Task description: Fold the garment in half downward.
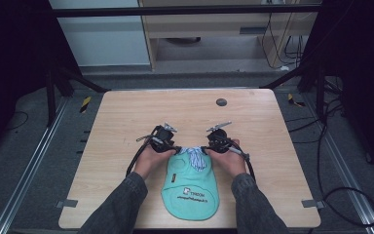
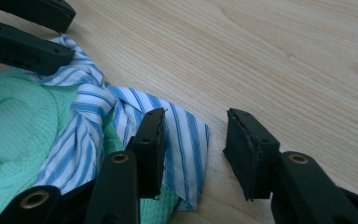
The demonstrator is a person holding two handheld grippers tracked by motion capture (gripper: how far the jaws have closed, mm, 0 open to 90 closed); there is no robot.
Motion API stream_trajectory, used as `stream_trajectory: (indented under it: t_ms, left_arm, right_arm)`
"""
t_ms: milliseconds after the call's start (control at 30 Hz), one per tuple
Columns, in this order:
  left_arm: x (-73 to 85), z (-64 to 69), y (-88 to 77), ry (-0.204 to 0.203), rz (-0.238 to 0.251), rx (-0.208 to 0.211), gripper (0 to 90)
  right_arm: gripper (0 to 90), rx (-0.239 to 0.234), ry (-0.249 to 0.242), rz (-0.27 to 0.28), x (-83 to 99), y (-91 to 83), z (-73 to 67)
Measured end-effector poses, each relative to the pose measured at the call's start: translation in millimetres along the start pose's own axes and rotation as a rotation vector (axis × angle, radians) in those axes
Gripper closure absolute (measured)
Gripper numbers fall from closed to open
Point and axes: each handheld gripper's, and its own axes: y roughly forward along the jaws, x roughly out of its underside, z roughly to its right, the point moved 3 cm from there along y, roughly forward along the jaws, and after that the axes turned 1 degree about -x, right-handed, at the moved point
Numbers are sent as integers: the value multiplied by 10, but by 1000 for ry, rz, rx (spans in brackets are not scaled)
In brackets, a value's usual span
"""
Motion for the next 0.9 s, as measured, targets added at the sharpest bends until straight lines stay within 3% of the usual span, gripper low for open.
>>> stream_trajectory:
  t_ms: [300, 400, 600, 900]
  left_arm:
    - [15, -9, 7, 6, 2, 9, 546]
    - [11, -7, 5, 8, 0, 7, 540]
    - [-33, -28, -93, -2, 35, -3, 514]
    - [36, -35, -22, 4, -9, 5, 504]
  right_arm:
    - [559, -2, -6, -17, -9, 33, -21]
    - [656, -5, -42, -24, -6, 34, -61]
    - [723, -4, -76, -33, 0, 30, -95]
    - [747, -5, -82, -33, 3, 30, -108]
